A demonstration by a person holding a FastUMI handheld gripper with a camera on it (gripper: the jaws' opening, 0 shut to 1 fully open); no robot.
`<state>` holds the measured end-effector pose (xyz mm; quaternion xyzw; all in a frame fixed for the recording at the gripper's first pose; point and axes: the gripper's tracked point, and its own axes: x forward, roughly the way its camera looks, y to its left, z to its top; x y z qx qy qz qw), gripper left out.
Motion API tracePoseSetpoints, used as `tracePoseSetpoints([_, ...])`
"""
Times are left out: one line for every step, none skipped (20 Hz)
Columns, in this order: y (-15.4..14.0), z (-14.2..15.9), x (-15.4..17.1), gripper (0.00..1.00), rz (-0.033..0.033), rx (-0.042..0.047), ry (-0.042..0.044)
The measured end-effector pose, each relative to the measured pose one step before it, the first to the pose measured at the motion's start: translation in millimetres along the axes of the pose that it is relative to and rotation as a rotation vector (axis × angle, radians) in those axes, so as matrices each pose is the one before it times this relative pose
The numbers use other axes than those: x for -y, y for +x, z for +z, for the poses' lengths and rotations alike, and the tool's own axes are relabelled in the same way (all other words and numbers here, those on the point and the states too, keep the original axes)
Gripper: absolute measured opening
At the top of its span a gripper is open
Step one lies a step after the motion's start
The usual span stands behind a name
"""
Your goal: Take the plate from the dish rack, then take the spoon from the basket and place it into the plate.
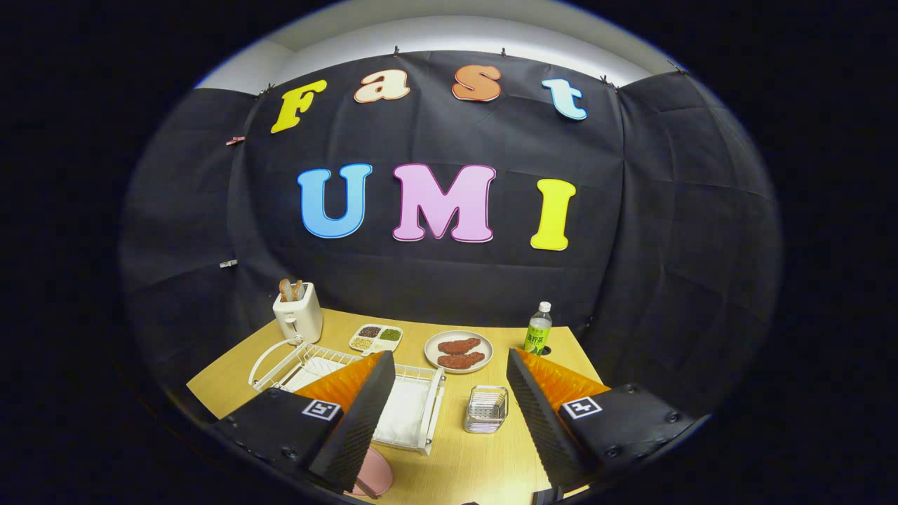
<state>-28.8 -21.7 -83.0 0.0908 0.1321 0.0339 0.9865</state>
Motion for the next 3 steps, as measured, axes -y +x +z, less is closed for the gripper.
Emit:
tracePoseSetpoints([-0.35,0.15,1.77,0.98,-0.00102,-0.00036,-0.00204])
tracePoseSetpoints([-0.46,-0.65,0.72,0.98,-0.00048,-0.00351,-0.00203])
tracePoseSetpoints([1.00,0.82,0.25,0.98,0.00227,-0.00245,-0.00159])
